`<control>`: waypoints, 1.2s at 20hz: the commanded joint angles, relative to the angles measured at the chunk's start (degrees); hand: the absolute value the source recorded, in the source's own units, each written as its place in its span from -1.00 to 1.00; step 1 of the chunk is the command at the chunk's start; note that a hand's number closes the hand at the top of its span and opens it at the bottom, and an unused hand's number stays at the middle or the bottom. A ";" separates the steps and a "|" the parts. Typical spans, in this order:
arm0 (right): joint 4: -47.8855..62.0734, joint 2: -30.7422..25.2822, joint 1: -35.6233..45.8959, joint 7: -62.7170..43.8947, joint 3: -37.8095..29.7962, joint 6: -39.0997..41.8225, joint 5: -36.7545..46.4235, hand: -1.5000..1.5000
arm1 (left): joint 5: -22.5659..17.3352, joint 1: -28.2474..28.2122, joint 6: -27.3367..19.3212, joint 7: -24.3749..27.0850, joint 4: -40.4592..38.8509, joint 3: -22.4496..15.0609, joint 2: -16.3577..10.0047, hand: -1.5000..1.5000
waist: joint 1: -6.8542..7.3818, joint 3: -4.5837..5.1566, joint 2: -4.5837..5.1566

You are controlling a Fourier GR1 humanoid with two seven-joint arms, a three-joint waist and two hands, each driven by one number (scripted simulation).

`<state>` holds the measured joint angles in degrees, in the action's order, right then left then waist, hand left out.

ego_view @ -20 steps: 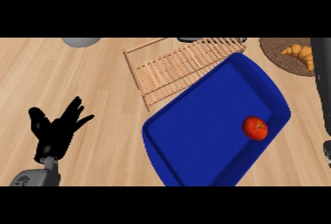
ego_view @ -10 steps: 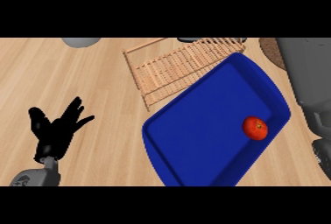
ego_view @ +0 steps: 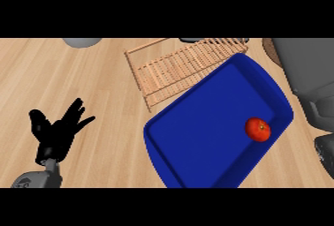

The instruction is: Pick the lemon from the tray and place it in the tiered shelf

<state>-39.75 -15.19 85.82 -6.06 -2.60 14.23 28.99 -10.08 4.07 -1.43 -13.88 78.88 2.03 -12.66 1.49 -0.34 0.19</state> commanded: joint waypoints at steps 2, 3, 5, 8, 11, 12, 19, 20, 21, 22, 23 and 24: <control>1.53 -2.29 0.30 3.65 1.69 1.05 2.66 1.00 | -0.58 -1.46 2.09 -2.76 -1.76 0.33 -1.46 0.00 | -0.55 0.37 0.06; 3.95 -3.66 -0.01 6.53 2.96 1.29 4.44 1.00 | 0.59 -2.31 0.38 -1.38 -0.89 -1.25 0.96 0.00 | -0.07 0.38 0.29; 5.17 0.25 0.95 0.29 -2.56 -2.26 -0.02 1.00 | -1.08 0.67 1.59 -3.85 -2.17 0.84 -0.99 0.00 | -0.43 0.38 0.15; 7.44 0.97 0.31 0.05 -7.15 -7.00 -2.97 -1.00 | -0.50 0.62 1.19 -3.11 -2.30 0.57 -0.53 0.00 | -0.06 0.38 0.40; 8.10 0.07 2.81 -1.42 -10.23 -6.42 -5.74 -1.00 | 0.62 -1.03 0.21 -3.66 -1.16 -0.34 0.21 0.00 | -0.03 0.36 0.18; 6.59 2.13 1.63 -2.35 -11.39 -7.30 -7.57 -1.00 | 0.45 -1.19 1.08 0.67 -4.85 0.37 0.91 0.00 | -0.75 0.40 0.09; 7.91 0.90 5.83 -7.58 -20.13 -7.03 -16.53 -1.00 | 0.37 -1.33 1.06 -1.61 -2.69 0.07 0.89 0.00 | -0.79 0.37 -0.08; 9.52 0.24 5.39 -7.25 -21.63 -8.41 -17.27 -1.00 | 1.04 0.81 -0.33 -4.28 -2.01 -0.09 0.63 0.00 | -0.53 0.35 0.17; 10.76 -1.56 7.27 -8.14 -22.60 -8.37 -17.74 -1.00 | 1.59 0.86 -0.20 -2.35 -4.07 -0.44 1.41 0.00 | -0.32 0.40 0.42; 9.95 -2.75 5.66 -6.26 -23.01 -9.32 -17.84 -1.00 | 1.68 0.67 -0.72 -2.92 -2.19 -0.58 1.59 0.00 | -0.44 0.36 0.25; 8.71 -1.81 6.68 -7.55 -22.76 -12.14 -17.48 -1.00 | 1.42 -2.32 0.58 -0.24 -3.38 -0.36 1.68 0.00 | -0.53 0.39 0.08; 9.83 -4.50 6.07 -6.80 -23.79 -11.45 -17.90 -1.00 | 1.26 -0.07 0.93 -0.94 -3.28 0.22 0.64 0.00 | -0.50 0.38 0.26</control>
<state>-30.60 -16.78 91.59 -12.50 -23.62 5.03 12.81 -9.21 4.38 -1.34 -14.50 78.62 2.84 -12.28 1.18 -0.43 0.08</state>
